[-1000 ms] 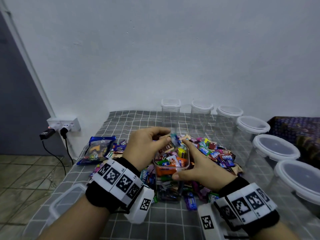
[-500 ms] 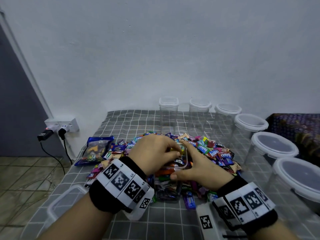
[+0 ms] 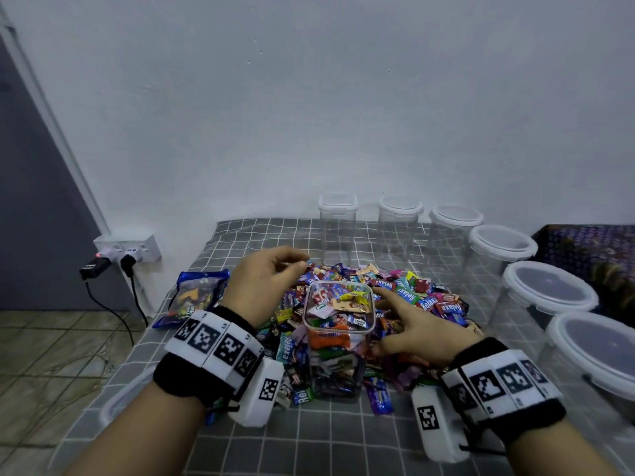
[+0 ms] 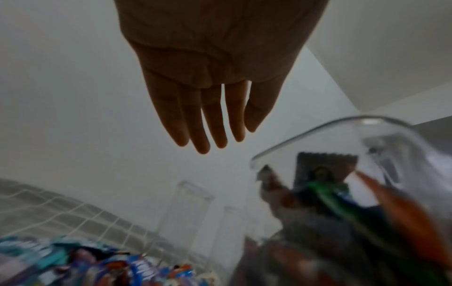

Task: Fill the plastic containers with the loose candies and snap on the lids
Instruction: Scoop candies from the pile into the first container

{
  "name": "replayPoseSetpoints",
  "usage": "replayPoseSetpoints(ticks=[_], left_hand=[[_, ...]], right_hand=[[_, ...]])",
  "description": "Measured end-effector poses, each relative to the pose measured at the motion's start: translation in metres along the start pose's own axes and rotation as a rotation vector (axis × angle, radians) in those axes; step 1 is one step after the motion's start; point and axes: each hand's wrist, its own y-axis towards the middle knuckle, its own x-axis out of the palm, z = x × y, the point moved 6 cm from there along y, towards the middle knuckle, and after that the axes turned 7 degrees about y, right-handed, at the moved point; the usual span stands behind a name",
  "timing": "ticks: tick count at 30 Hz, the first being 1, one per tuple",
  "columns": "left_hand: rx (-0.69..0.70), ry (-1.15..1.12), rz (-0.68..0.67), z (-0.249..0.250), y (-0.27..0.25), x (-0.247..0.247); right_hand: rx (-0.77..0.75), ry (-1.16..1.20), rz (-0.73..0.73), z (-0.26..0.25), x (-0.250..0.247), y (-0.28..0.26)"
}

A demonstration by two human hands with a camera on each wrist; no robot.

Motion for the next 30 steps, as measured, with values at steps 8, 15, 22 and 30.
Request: replayPoseSetpoints(ticks=[8,15,22,30], left_hand=[[-0.133,0.290,-0.123,-0.047,0.002,0.020],[-0.206,0.732,-0.525,-0.074,-0.002,0.052],[-0.178,0.760,-0.551,-0.075,-0.008,0.059],[-0.175,0.856,-0.512,-0.077,-0.006,0.057]], right_hand=[[0.114,-0.418,0.176,0.017,-0.016,0.015],[0.143,-0.598,0.082,0.023,0.008,0.034],[0.135,-0.795,0.110,0.024,0.016,0.043],[0.077,-0.829,0.182,0.016,0.013,0.042]])
